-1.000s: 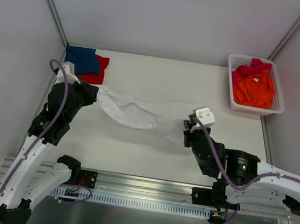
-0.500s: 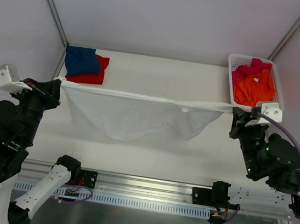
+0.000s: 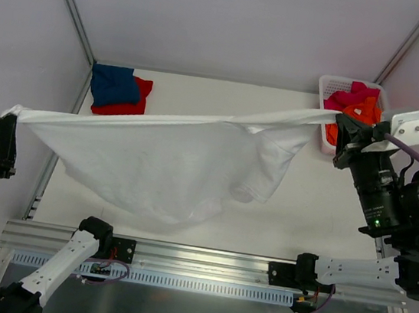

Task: Fold and stack the t-shirts
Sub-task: Flatten the tshirt out

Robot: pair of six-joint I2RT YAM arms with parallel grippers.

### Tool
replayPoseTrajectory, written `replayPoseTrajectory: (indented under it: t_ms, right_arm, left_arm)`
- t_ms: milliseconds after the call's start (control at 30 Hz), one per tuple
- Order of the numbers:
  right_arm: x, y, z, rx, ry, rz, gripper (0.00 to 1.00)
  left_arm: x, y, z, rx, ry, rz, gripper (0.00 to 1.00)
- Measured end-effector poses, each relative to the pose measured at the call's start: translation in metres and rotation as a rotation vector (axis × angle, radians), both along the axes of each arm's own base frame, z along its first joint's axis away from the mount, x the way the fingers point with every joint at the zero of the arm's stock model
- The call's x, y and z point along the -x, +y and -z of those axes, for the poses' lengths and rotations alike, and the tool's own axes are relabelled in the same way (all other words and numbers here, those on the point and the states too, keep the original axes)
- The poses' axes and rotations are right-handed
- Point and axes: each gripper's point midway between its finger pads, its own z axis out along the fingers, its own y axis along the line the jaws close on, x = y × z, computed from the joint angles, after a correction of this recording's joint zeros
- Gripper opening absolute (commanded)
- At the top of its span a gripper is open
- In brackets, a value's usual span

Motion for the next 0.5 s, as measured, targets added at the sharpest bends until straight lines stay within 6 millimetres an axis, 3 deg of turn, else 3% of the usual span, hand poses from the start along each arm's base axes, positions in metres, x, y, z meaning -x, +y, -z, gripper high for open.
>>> replayPoseTrajectory:
  t_ms: [333,500]
  right_arm:
    - [0.008,0.015,-0.079,-0.007,-0.175,-0.120,0.00]
    - [0.011,0.016,-0.101,-0.024,-0.233,-0.151,0.00]
  left_arm:
    - [0.070,0.023,-0.053,-0.022,-0.214,-0.027,0.00]
    - [0.078,0.024,-0.059,-0.029,-0.243,-0.027,0.00]
